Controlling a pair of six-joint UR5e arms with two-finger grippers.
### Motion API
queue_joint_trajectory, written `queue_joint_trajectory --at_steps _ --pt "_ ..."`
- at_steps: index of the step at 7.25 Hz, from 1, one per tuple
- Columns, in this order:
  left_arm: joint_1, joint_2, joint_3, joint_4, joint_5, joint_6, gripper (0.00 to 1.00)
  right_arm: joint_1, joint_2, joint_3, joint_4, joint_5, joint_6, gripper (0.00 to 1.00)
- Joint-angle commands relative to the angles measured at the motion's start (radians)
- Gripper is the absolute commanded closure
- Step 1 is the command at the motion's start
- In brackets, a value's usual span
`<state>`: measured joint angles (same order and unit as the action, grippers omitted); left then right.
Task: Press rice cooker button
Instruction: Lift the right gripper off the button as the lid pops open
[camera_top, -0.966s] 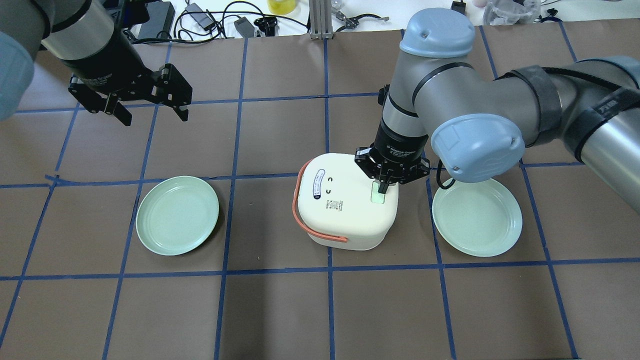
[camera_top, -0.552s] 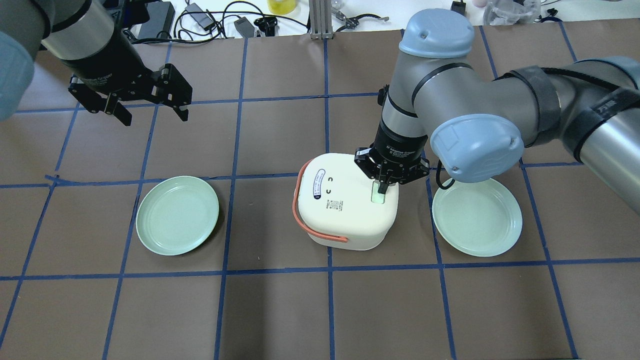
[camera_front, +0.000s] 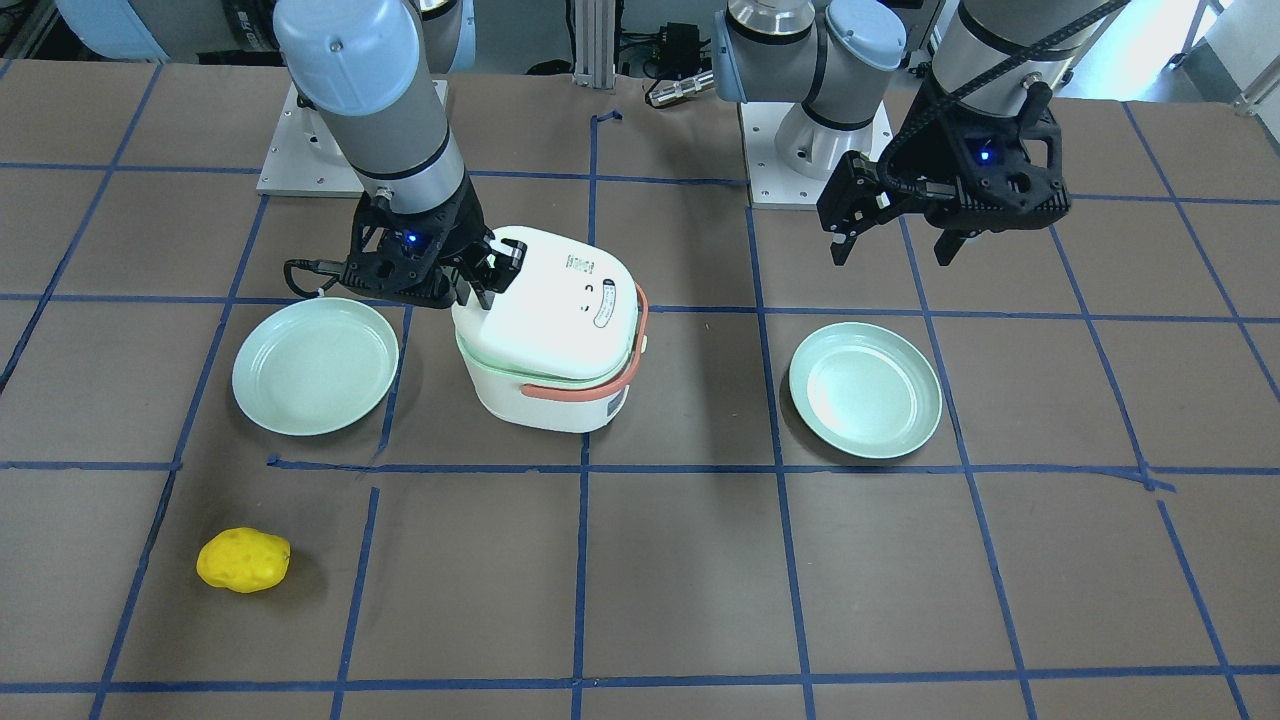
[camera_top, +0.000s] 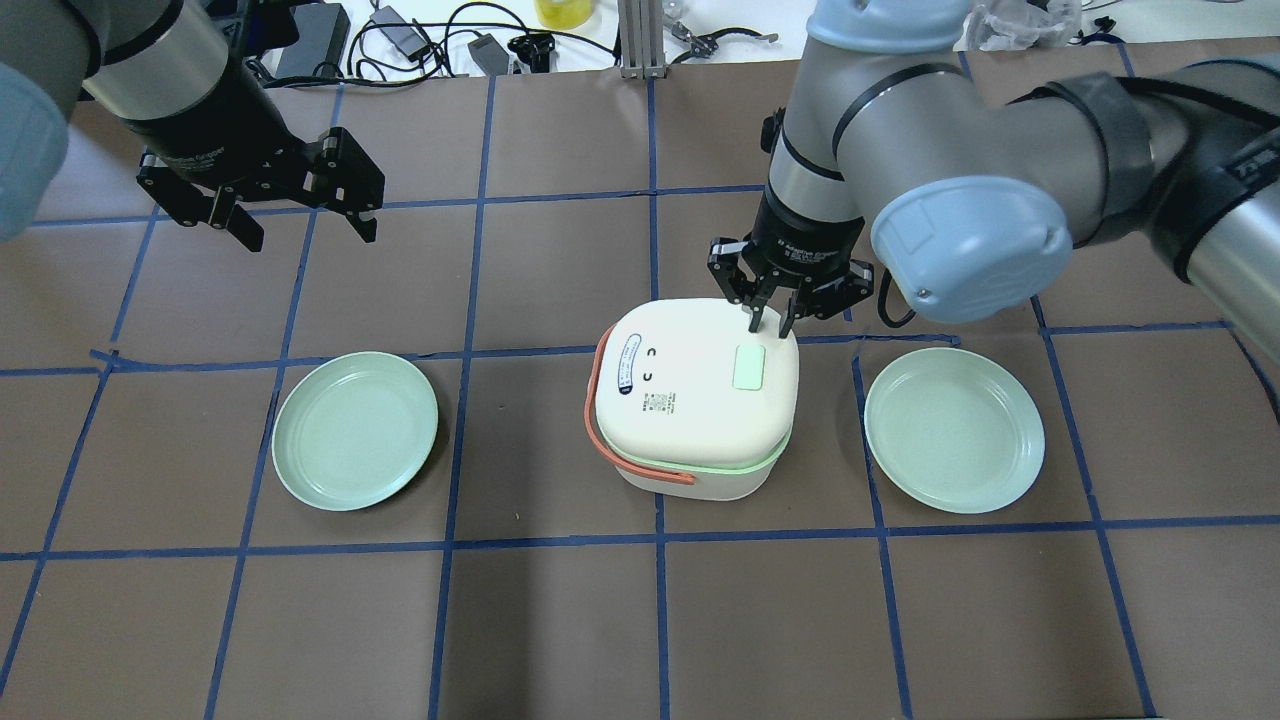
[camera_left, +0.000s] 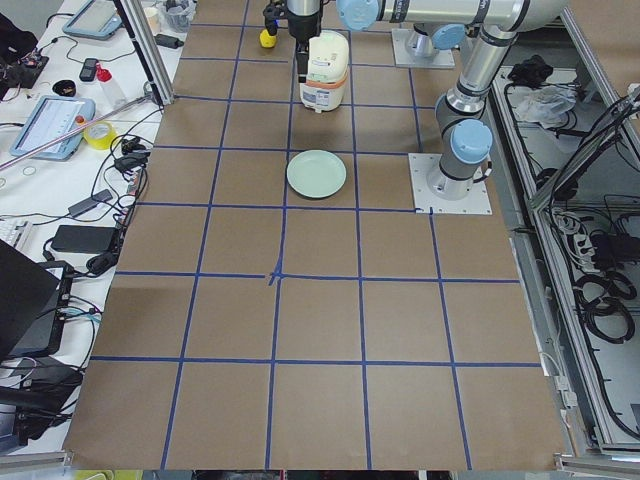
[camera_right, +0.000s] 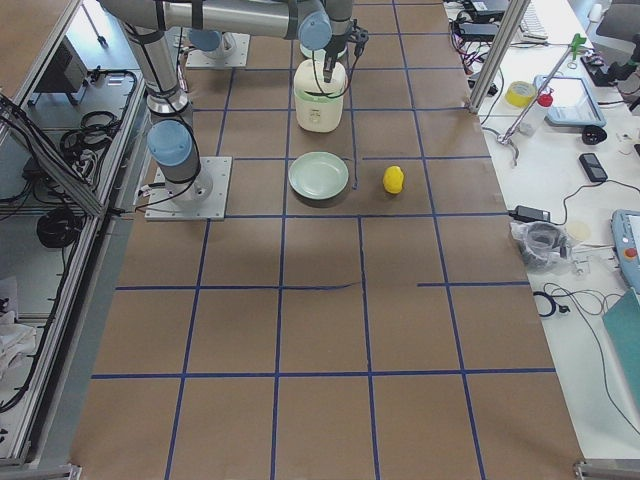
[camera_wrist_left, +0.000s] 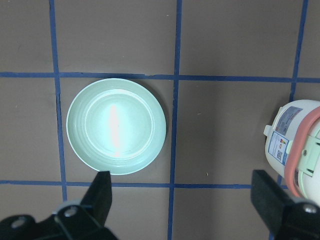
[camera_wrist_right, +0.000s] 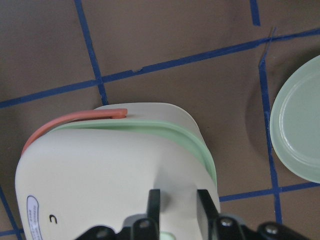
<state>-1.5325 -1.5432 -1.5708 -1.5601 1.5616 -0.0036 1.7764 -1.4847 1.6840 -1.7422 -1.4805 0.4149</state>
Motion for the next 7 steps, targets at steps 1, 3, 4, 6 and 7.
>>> queue_joint_trajectory --at_steps 1,3,4,6,7 --pt "0.0 0.0 0.0 0.0 0.0 0.001 0.0 -0.009 0.0 -0.069 0.009 -0.044 -0.002 0.0" --pt "0.0 0.0 -0.002 0.0 0.0 -0.001 0.0 -0.017 -0.002 -0.098 0.01 -0.05 -0.021 0.0" --pt "0.0 0.0 0.0 0.0 0.0 0.001 0.0 -0.02 -0.006 -0.112 0.01 -0.107 -0.027 0.0" --pt "0.0 0.0 0.0 0.0 0.0 0.001 0.0 -0.047 -0.011 -0.119 0.01 -0.12 -0.065 0.0" --pt "0.0 0.0 0.0 0.0 0.0 -0.001 0.0 -0.058 -0.015 -0.119 0.013 -0.121 -0.083 0.0"
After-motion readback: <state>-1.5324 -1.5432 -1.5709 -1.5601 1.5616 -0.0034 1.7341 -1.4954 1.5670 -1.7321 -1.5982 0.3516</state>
